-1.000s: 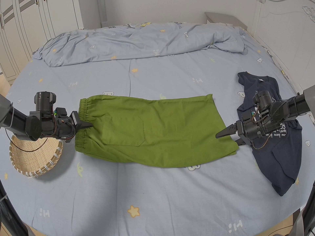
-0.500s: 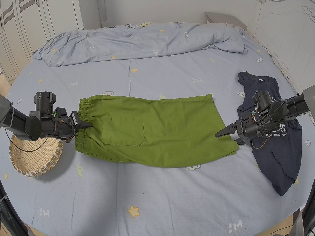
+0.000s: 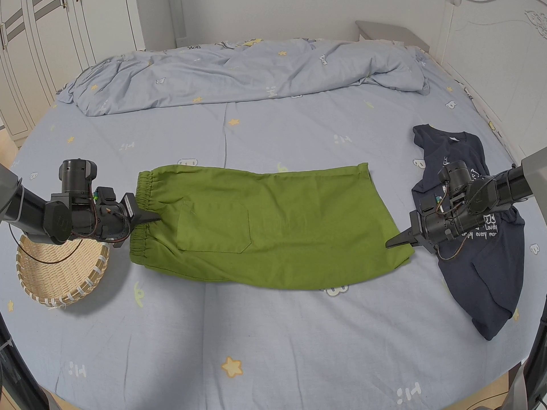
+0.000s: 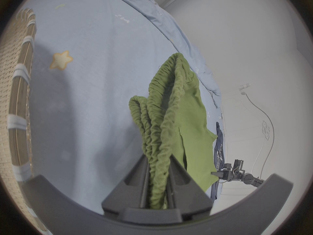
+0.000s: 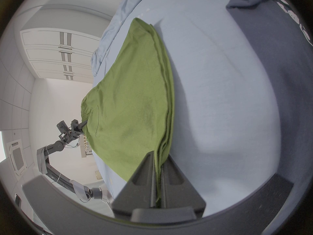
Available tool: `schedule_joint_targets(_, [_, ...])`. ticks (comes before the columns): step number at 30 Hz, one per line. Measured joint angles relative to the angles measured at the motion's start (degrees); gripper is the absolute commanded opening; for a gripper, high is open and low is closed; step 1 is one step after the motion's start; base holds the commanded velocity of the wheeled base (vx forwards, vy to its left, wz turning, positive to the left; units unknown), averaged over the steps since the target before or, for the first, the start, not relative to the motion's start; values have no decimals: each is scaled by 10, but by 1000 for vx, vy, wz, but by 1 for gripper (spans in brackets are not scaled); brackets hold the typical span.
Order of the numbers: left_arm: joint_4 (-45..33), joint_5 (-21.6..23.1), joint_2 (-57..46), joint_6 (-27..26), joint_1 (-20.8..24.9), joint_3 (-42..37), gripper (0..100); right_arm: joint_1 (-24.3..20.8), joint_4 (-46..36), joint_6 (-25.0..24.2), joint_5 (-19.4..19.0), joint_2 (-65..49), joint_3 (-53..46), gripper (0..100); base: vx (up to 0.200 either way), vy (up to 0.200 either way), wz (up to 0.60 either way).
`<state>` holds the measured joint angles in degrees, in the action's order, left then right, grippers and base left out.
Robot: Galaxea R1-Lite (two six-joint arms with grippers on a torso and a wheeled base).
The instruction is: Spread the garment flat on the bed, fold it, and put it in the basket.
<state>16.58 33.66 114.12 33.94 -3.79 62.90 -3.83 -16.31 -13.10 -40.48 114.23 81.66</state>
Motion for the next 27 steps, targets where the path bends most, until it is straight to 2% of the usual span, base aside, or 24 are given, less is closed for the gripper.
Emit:
schedule_joint_targets(11, [-8,0,-5,-2,-1,0,0,8,-19,-1,-1,-20,1,0,0,0,0])
schedule_joint_targets(17, [-85,0,-38,-20,-1,-11,0,-1,-98,2,3,-83,-12,0,0,0,0])
schedule_joint_targets(23, [-105,1,-83,-58,-8,-82,0,-3,-102,6,4,-125,-86,0,0,0,0])
schedule_joint_targets(27, [-106,2,-109,-78,-10,-135,0,-1,-62,7,5,-147,-170,0,0,0,0])
